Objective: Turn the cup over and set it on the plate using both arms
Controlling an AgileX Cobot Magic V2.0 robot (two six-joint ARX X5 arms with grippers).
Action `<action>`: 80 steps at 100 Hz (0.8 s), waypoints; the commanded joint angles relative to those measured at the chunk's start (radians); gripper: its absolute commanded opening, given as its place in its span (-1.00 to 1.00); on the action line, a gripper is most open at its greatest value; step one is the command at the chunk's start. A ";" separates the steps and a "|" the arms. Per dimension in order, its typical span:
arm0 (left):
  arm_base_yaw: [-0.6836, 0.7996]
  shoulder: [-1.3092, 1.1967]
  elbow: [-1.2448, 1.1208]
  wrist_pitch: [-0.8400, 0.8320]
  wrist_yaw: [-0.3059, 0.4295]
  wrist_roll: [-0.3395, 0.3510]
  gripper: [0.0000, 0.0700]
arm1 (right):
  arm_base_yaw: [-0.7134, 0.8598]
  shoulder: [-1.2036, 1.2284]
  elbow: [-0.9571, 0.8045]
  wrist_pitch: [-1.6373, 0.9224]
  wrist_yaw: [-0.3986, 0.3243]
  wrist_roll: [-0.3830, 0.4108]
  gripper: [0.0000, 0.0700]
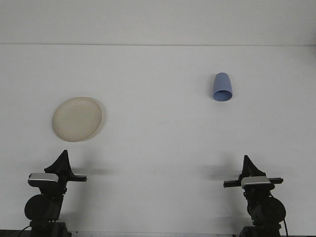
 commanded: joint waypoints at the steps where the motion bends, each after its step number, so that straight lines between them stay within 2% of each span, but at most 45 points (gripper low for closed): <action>1: -0.002 -0.001 -0.020 0.012 -0.006 -0.002 -0.97 | 0.000 0.000 -0.002 0.013 0.004 -0.005 -1.00; 44: -0.002 -0.001 -0.020 0.012 -0.006 -0.002 -0.97 | 0.000 0.000 -0.002 0.013 0.004 -0.005 -1.00; 46: -0.002 -0.001 -0.020 0.012 -0.006 -0.002 -0.97 | 0.000 0.000 -0.002 0.013 0.005 -0.022 -1.00; 52: -0.002 -0.001 -0.020 0.012 -0.006 -0.002 -0.97 | 0.000 0.000 -0.002 0.014 0.027 -0.151 -1.00; 55: -0.002 -0.001 -0.020 0.012 -0.006 -0.002 -0.97 | 0.000 0.000 -0.002 0.017 0.037 -0.179 -1.00; 80: -0.002 -0.001 -0.020 0.012 -0.006 -0.002 -0.97 | 0.000 0.000 -0.002 0.018 0.046 -0.178 -1.00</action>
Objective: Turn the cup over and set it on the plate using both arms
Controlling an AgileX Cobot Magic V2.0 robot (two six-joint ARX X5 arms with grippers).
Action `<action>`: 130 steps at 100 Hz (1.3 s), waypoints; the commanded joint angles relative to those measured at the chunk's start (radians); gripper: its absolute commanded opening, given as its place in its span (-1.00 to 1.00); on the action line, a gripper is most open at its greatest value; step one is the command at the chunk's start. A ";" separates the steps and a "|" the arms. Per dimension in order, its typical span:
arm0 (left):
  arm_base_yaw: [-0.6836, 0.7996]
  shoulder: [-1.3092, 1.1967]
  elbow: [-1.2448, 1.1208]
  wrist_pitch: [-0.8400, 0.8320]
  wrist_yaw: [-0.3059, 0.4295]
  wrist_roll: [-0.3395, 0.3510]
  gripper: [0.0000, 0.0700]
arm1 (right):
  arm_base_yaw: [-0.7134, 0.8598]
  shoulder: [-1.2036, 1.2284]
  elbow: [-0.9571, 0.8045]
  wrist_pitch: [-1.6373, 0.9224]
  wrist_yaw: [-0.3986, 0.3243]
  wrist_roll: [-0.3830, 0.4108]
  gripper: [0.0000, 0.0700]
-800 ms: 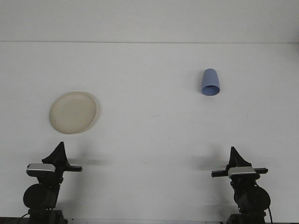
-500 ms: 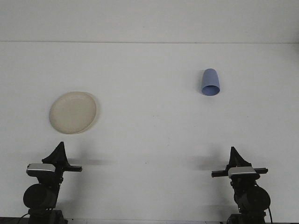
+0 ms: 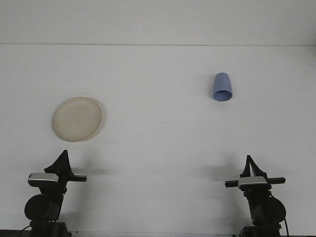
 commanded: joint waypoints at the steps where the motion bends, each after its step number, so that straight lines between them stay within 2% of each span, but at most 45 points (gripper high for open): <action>1: -0.002 -0.001 -0.020 0.012 -0.006 -0.002 -0.97 | 0.000 0.000 -0.002 0.015 0.000 -0.010 -1.00; 12: -0.002 -0.001 -0.020 0.012 -0.006 -0.002 -0.97 | 0.001 0.000 -0.002 0.018 -0.005 0.023 -1.00; 18: -0.002 -0.001 -0.020 0.012 -0.006 -0.002 -0.97 | 0.001 0.000 -0.002 0.018 -0.008 0.073 -1.00; 37: -0.002 -0.001 -0.020 0.012 -0.006 -0.002 -0.97 | 0.001 0.000 -0.002 0.018 -0.051 0.325 -1.00; 49: -0.002 -0.001 -0.020 0.012 -0.006 -0.002 -0.97 | 0.001 0.000 0.000 0.029 -0.052 0.482 -1.00; 69: -0.002 -0.001 -0.020 0.012 -0.006 -0.002 -0.97 | 0.001 0.037 0.114 0.041 -0.049 0.515 -1.00; 86: -0.002 -0.001 -0.020 0.012 -0.006 -0.002 -0.97 | 0.001 0.232 0.296 0.037 -0.047 0.518 -1.00; 89: -0.002 -0.001 -0.020 0.012 -0.006 -0.002 -0.97 | 0.001 0.276 0.330 0.037 -0.050 0.498 -0.92; 92: -0.002 -0.001 -0.020 0.012 -0.006 -0.002 -0.97 | 0.001 0.322 0.365 0.040 -0.051 0.473 -0.76; 99: -0.002 -0.001 -0.020 0.012 -0.006 -0.002 -0.97 | 0.001 0.426 0.439 0.043 -0.051 0.419 -0.16; 103: -0.002 -0.001 -0.020 0.012 -0.006 -0.002 -0.97 | 0.001 0.496 0.484 0.045 -0.051 0.391 0.27; 107: -0.002 -0.001 -0.020 0.012 -0.006 -0.002 -0.97 | 0.001 0.558 0.520 0.046 -0.051 0.364 0.50; 110: -0.002 -0.001 -0.020 0.012 -0.006 -0.002 -0.97 | 0.001 0.607 0.545 0.051 -0.052 0.345 0.56; 119: -0.002 -0.001 -0.020 0.012 -0.006 -0.002 -0.97 | 0.001 0.738 0.593 0.098 -0.055 0.293 0.56; 130: -0.002 -0.001 -0.020 0.012 -0.006 -0.002 -0.97 | 0.001 0.893 0.606 0.227 -0.074 0.266 0.56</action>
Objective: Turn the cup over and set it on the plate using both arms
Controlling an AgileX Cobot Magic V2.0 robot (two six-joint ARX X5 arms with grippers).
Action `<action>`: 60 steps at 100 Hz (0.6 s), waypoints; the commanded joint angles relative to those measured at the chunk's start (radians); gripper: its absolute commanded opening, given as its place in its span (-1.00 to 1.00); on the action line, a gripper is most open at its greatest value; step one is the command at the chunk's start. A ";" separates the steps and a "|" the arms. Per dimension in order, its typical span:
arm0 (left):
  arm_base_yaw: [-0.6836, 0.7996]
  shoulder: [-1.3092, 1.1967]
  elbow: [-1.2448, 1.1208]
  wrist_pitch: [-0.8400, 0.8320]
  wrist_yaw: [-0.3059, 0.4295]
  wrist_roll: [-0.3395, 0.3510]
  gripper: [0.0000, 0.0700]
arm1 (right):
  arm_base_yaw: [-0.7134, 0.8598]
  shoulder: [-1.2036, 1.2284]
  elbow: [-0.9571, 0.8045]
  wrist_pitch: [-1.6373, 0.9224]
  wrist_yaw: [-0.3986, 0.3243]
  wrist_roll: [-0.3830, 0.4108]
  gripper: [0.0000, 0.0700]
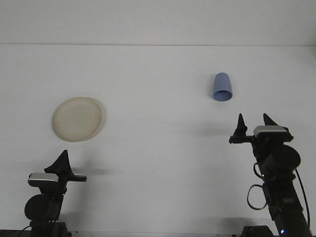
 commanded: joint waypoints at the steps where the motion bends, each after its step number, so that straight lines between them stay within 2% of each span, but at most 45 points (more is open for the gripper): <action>1: -0.002 -0.001 -0.020 0.012 -0.006 -0.002 -0.97 | 0.001 0.097 0.005 0.075 -0.019 -0.050 0.56; 18: -0.002 -0.001 -0.020 0.012 -0.006 -0.002 -0.97 | 0.001 0.319 0.005 0.235 -0.022 -0.058 0.56; 44: -0.002 -0.001 -0.020 0.012 -0.006 -0.002 -0.97 | -0.003 0.622 0.014 0.531 -0.016 -0.175 0.56; 60: -0.002 -0.001 -0.020 0.012 -0.006 -0.002 -0.97 | -0.022 0.778 0.105 0.556 -0.017 -0.230 0.56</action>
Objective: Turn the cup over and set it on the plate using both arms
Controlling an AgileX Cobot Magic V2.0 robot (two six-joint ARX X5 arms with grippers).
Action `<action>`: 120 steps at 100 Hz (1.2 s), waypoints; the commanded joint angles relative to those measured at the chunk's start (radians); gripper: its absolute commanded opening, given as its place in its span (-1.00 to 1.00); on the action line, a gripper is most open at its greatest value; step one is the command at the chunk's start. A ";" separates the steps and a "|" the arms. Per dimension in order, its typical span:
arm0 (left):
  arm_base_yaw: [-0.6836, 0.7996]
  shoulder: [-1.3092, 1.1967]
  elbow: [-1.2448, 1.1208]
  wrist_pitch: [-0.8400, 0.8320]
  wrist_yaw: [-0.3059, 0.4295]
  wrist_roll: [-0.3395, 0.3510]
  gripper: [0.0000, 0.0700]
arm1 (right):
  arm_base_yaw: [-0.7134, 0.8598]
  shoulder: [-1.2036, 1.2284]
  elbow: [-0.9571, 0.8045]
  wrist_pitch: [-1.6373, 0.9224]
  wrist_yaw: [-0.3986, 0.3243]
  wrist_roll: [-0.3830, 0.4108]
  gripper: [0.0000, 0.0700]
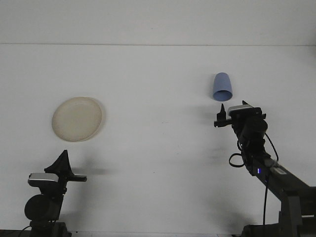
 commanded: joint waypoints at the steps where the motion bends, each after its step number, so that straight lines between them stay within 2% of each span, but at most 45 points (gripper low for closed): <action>1: -0.002 -0.001 -0.020 0.012 -0.006 -0.002 -0.97 | -0.007 0.073 0.062 0.019 0.001 -0.052 0.56; 34: -0.002 -0.001 -0.020 0.012 -0.006 -0.002 -0.97 | -0.043 0.360 0.320 0.012 0.001 -0.130 0.56; 62: -0.002 -0.001 -0.020 0.012 -0.006 -0.002 -0.97 | -0.051 0.517 0.469 0.012 0.000 -0.134 0.53; 67: -0.002 -0.001 -0.020 0.012 -0.006 -0.002 -0.97 | -0.051 0.535 0.487 0.012 0.000 -0.134 0.39; 79: -0.002 -0.001 -0.020 0.012 -0.006 -0.002 -0.97 | -0.050 0.552 0.507 0.012 -0.004 -0.133 -0.39; 86: -0.002 -0.001 -0.020 0.012 -0.006 -0.002 -0.97 | -0.050 0.552 0.510 0.012 -0.003 -0.132 -0.65; 104: -0.002 -0.001 -0.020 0.012 -0.006 -0.002 -0.97 | -0.050 0.514 0.510 -0.021 0.000 -0.114 -0.98; 120: -0.002 -0.001 -0.020 0.012 -0.006 -0.002 -0.97 | -0.053 0.409 0.510 -0.123 -0.001 -0.068 -0.98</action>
